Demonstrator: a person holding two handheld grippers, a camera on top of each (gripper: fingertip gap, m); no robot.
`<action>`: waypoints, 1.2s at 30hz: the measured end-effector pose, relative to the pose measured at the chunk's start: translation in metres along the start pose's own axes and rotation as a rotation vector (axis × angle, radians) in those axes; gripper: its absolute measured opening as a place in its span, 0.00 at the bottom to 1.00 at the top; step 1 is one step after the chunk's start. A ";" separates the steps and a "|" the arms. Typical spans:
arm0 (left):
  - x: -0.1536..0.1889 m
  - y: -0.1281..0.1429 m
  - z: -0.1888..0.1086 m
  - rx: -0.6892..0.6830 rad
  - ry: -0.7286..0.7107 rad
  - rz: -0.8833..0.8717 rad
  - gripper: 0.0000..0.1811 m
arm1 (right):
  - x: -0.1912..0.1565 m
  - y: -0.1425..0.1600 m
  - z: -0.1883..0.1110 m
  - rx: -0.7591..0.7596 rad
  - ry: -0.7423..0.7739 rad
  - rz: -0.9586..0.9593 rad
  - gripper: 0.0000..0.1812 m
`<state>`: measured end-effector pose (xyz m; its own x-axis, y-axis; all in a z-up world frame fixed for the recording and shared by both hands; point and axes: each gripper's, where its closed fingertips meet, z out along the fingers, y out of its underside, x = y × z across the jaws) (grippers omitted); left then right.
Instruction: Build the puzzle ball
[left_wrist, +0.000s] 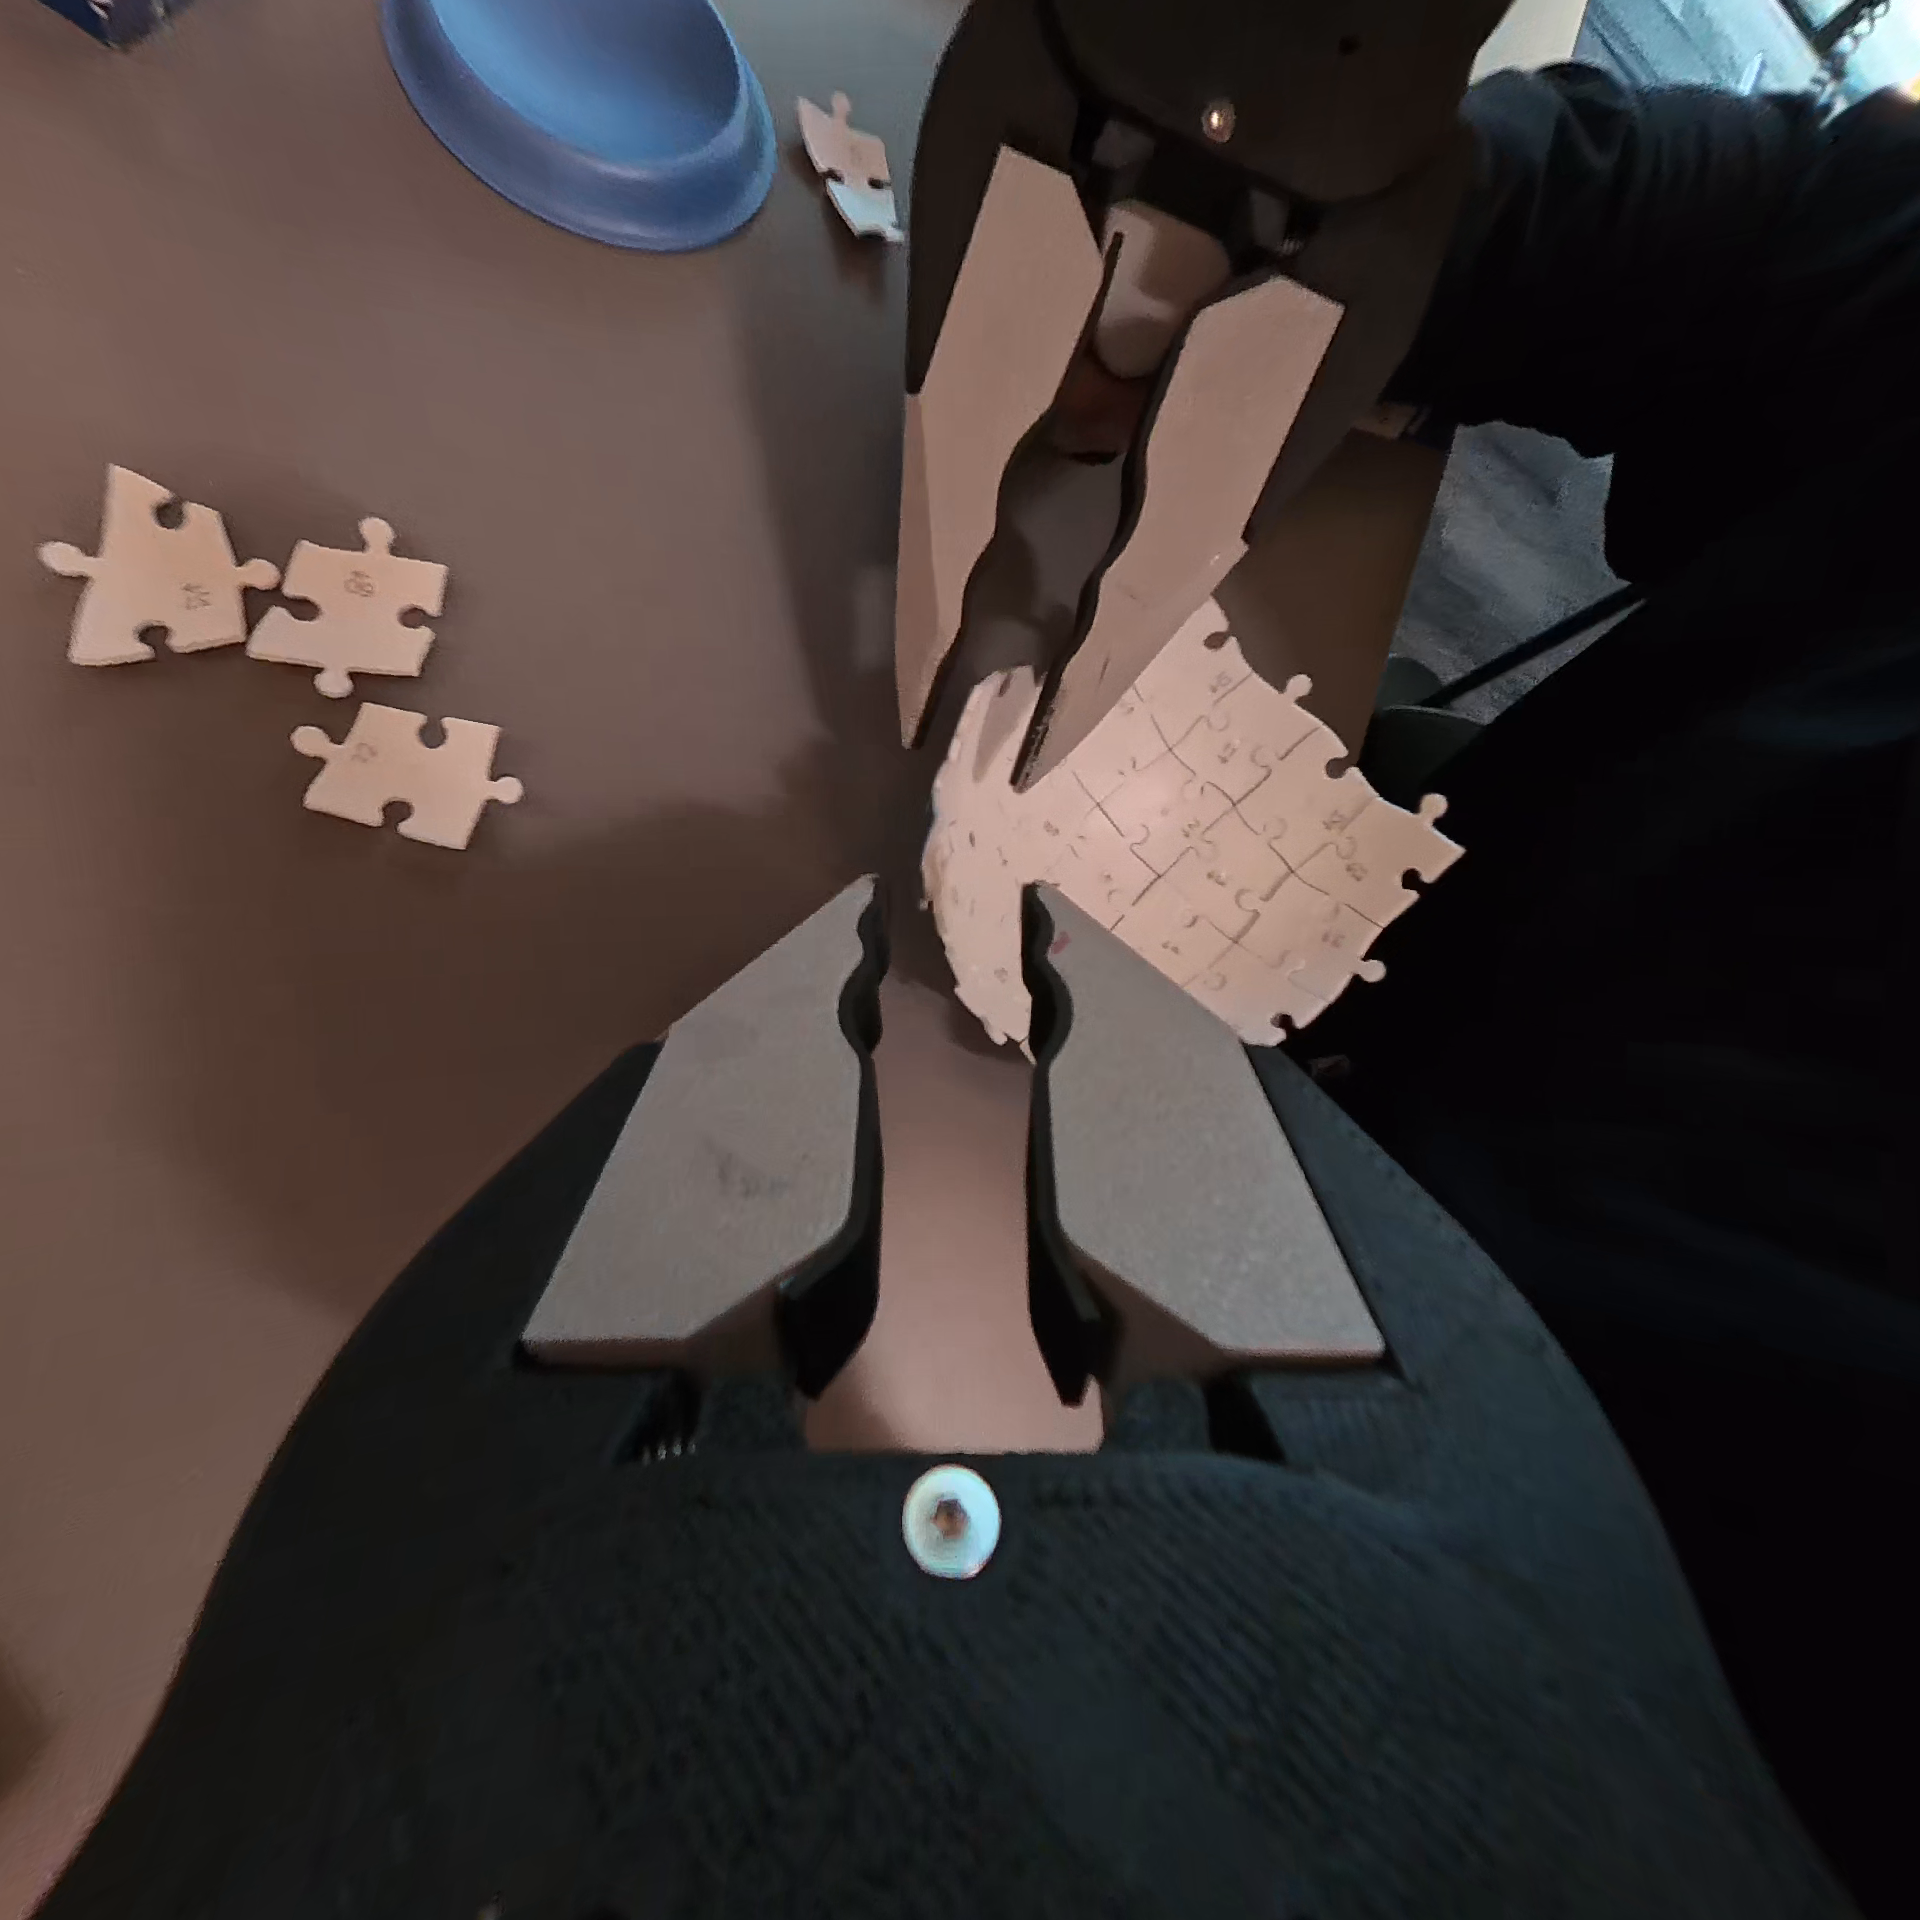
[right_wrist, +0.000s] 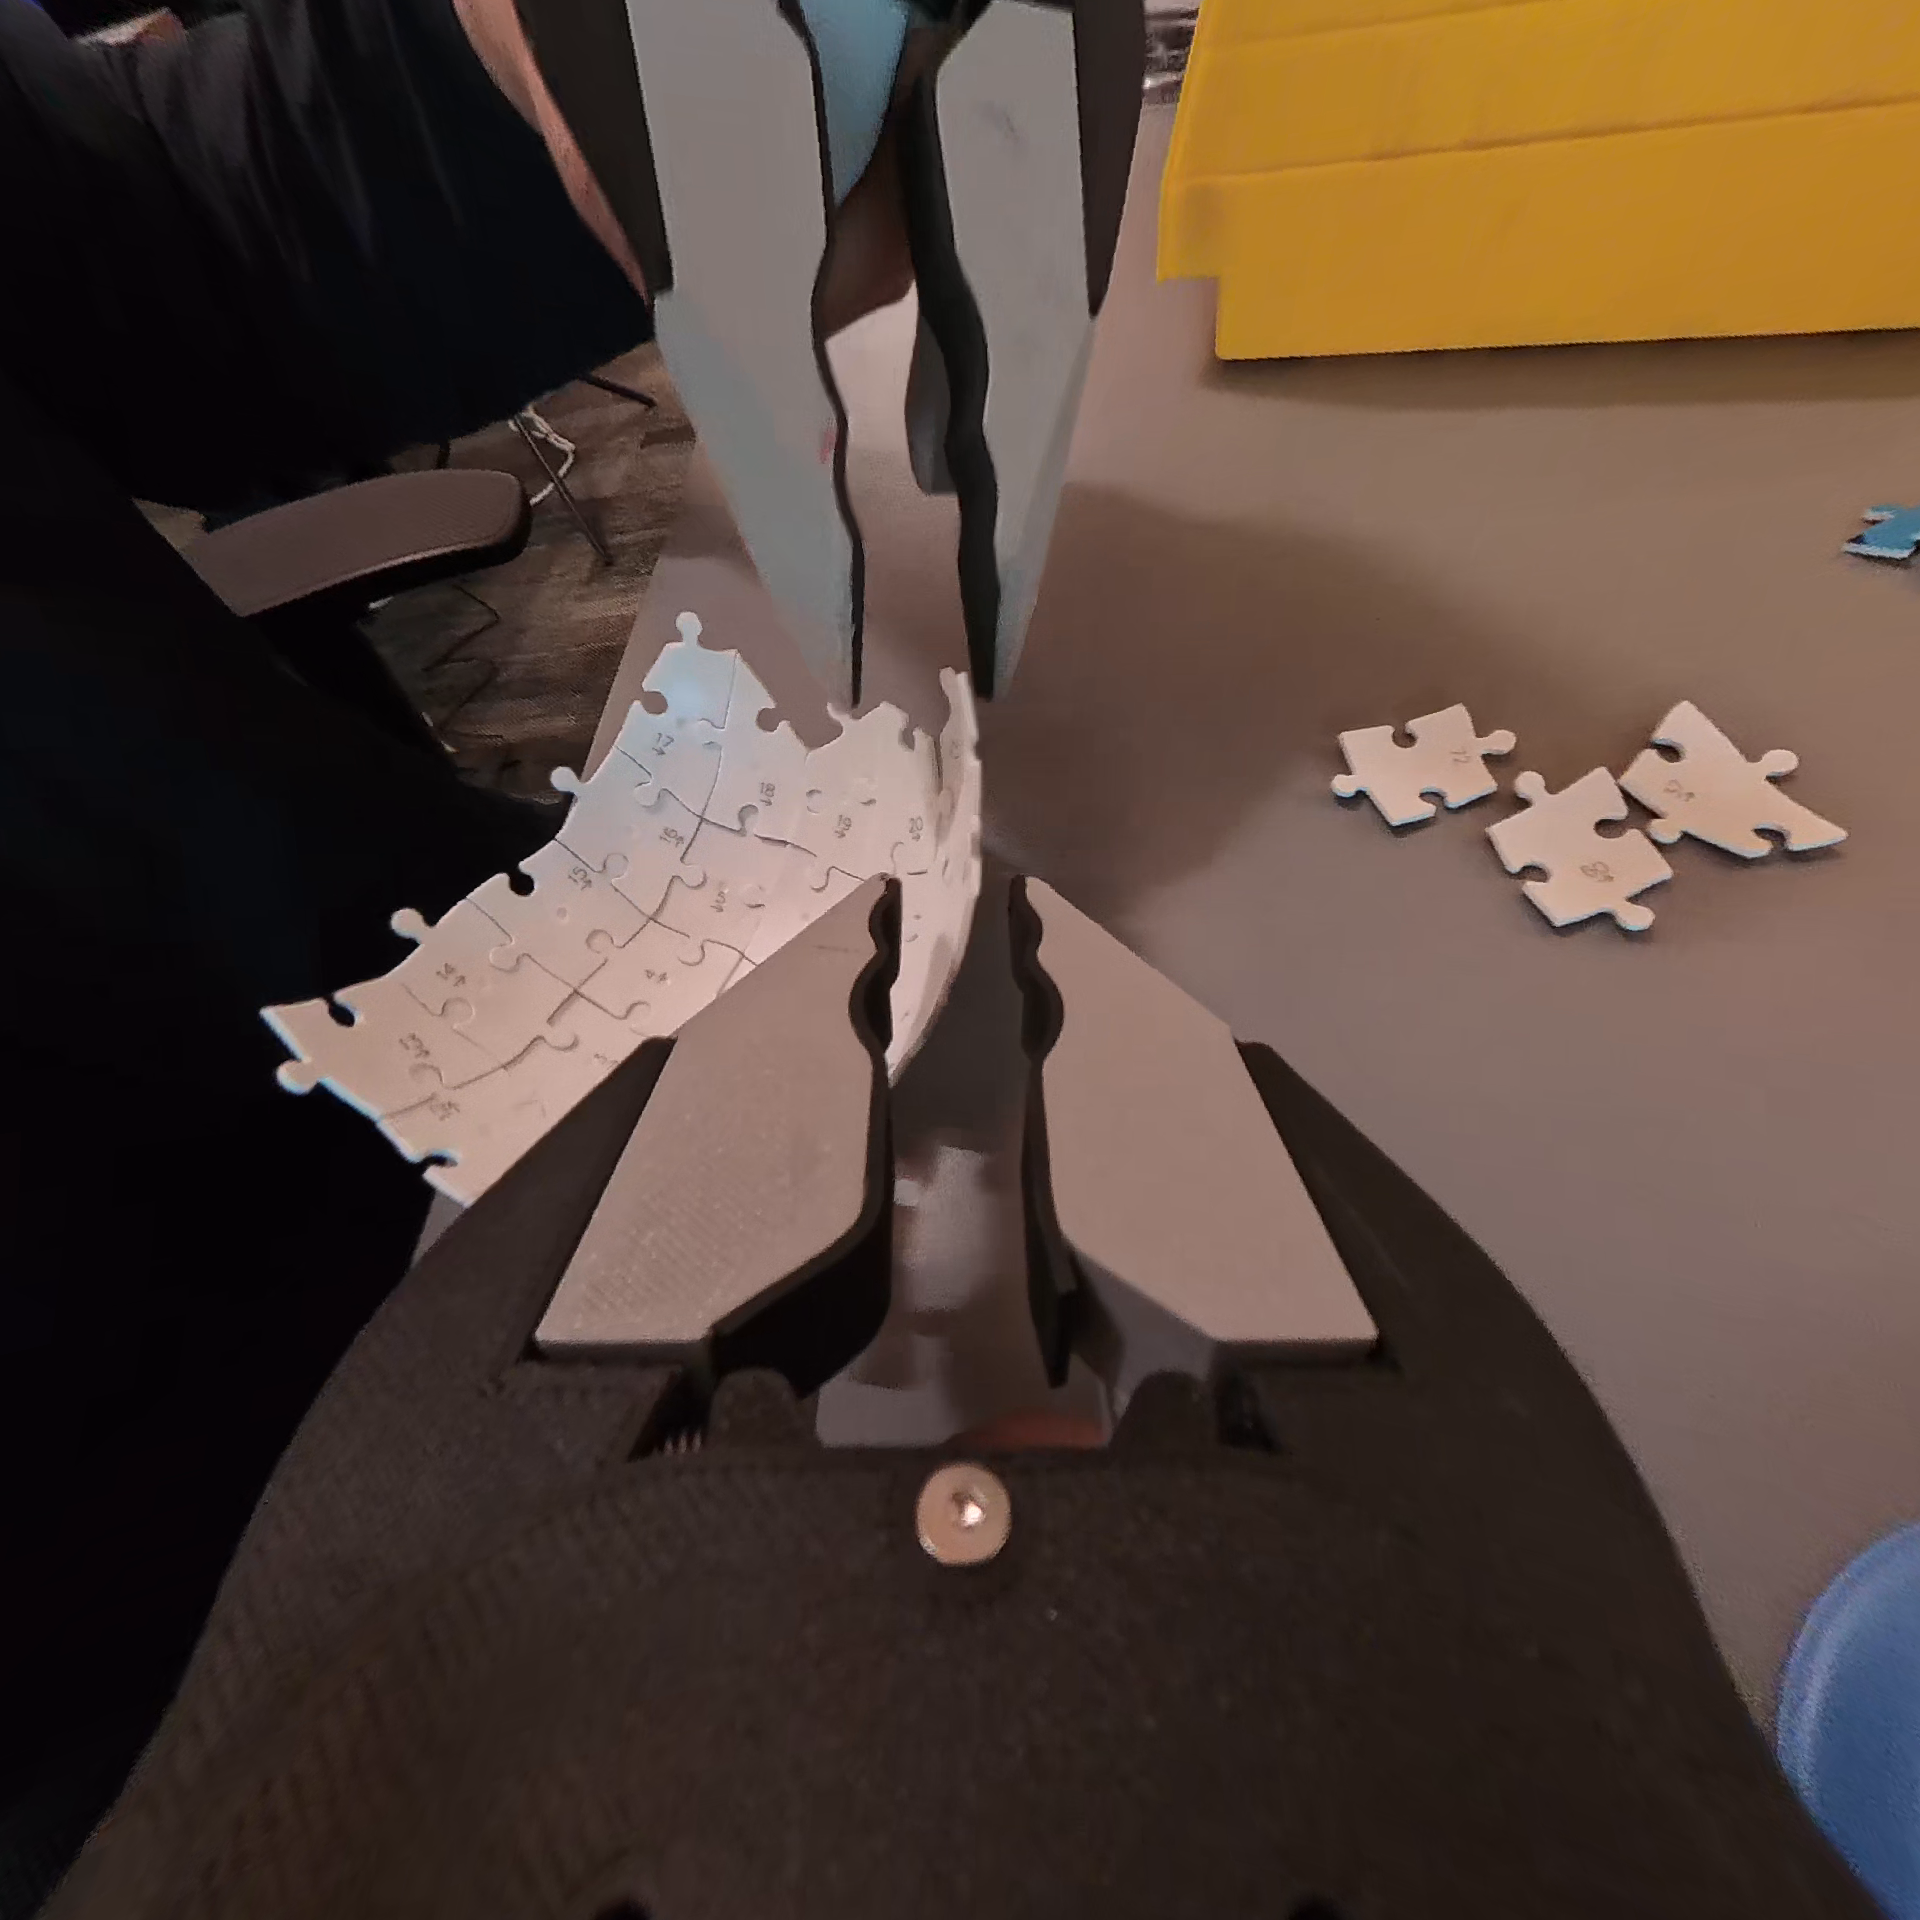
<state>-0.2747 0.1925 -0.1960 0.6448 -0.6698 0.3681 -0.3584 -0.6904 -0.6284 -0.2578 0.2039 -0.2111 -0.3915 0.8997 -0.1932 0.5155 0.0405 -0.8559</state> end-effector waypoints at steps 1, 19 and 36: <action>0.000 0.002 0.004 -0.009 0.008 0.000 0.13 | 0.000 0.000 0.001 -0.001 -0.009 0.016 0.09; 0.003 0.005 0.023 -0.010 0.044 0.080 0.02 | -0.007 0.003 0.009 -0.064 -0.183 0.109 0.00; 0.004 0.007 0.030 -0.102 0.030 0.090 0.01 | -0.007 0.013 0.006 -0.149 -0.212 0.147 0.07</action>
<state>-0.2547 0.1934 -0.2195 0.5871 -0.7371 0.3345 -0.4818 -0.6503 -0.5873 -0.2532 0.1956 -0.2237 -0.4466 0.7904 -0.4193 0.6786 -0.0062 -0.7345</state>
